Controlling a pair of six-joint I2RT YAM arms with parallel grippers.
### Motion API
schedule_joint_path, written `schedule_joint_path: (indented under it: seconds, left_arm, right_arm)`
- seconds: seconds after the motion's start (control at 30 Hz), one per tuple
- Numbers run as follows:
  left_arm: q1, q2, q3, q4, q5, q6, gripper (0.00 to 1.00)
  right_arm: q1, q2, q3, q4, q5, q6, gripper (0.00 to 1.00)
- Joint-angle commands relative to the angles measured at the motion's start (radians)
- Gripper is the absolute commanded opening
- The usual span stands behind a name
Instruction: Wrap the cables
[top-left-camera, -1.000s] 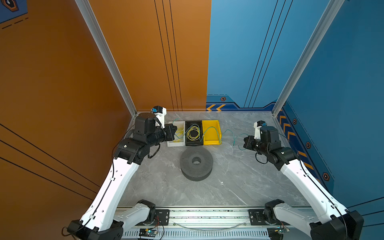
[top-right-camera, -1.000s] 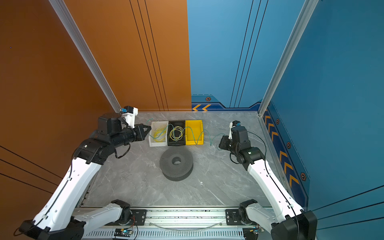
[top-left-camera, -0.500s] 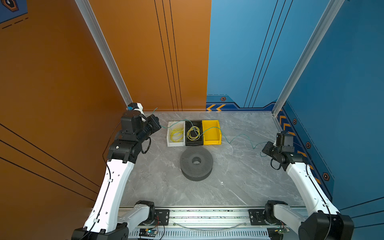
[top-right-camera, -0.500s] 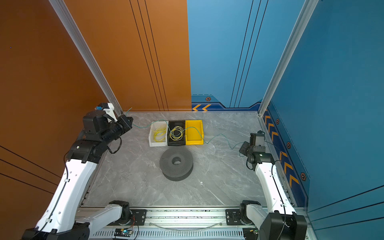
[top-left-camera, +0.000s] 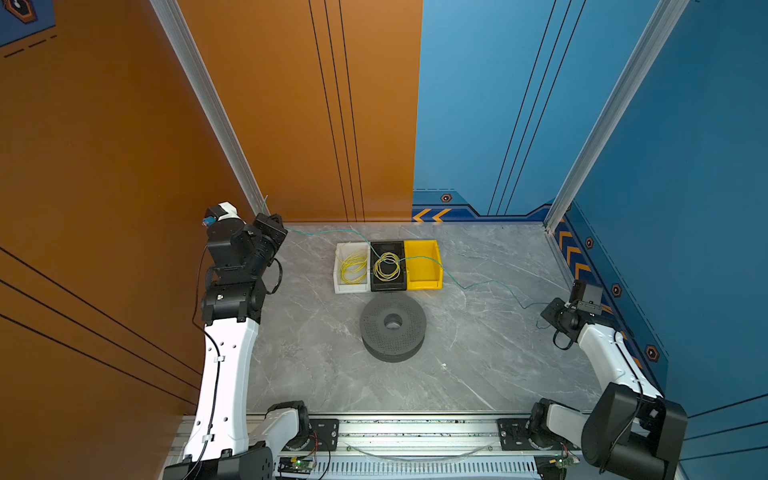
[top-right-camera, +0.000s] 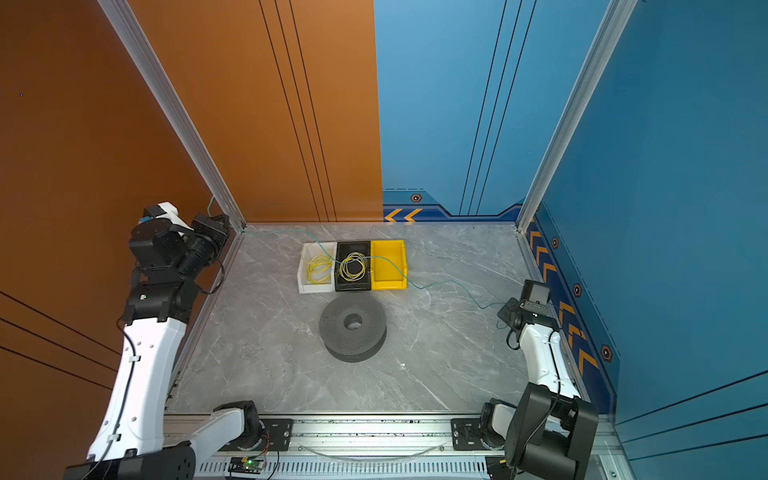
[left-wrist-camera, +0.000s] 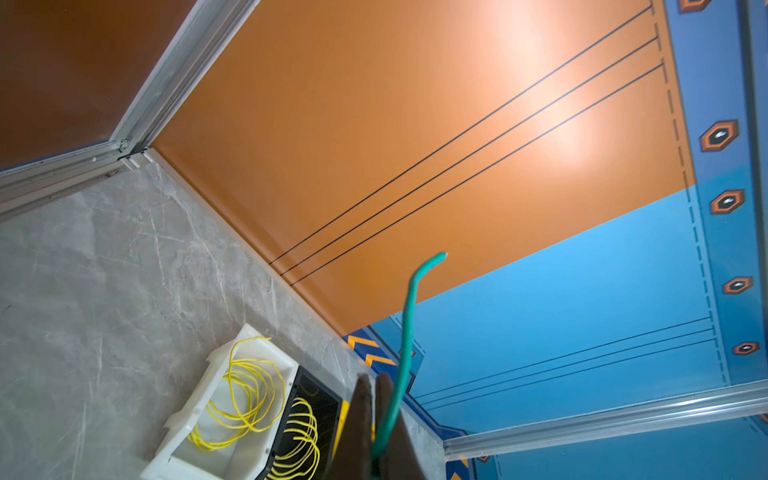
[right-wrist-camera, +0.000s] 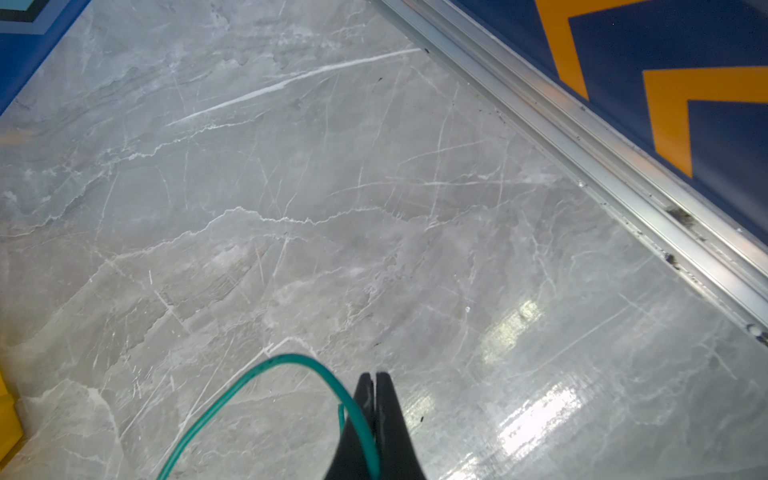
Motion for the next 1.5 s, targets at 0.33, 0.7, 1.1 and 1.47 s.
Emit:
schedule_joint_path:
  seconds: [0.33,0.7,1.1,1.47]
  left_arm:
    - [-0.234,0.031,0.023,0.174,0.1,0.1,0.0]
    - [-0.442,0.05,0.024,0.204,0.014,0.163,0.0]
    - [-0.472,0.047,0.053,0.162,0.075,0.205,0.0]
    - [-0.478,-0.001,-0.009,0.134,0.095,0.213,0.0]
  right_arm:
    - [0.177,-0.025,0.092,-0.055,-0.141,0.011,0.19]
    - [0.265,-0.161,0.27,-0.237,-0.065,-0.059,0.76]
    - [0.603,-0.219,0.514,-0.004,-0.522,-0.102,0.86]
    - [0.92,-0.01,0.586,0.128,-0.482,-0.198,0.9]
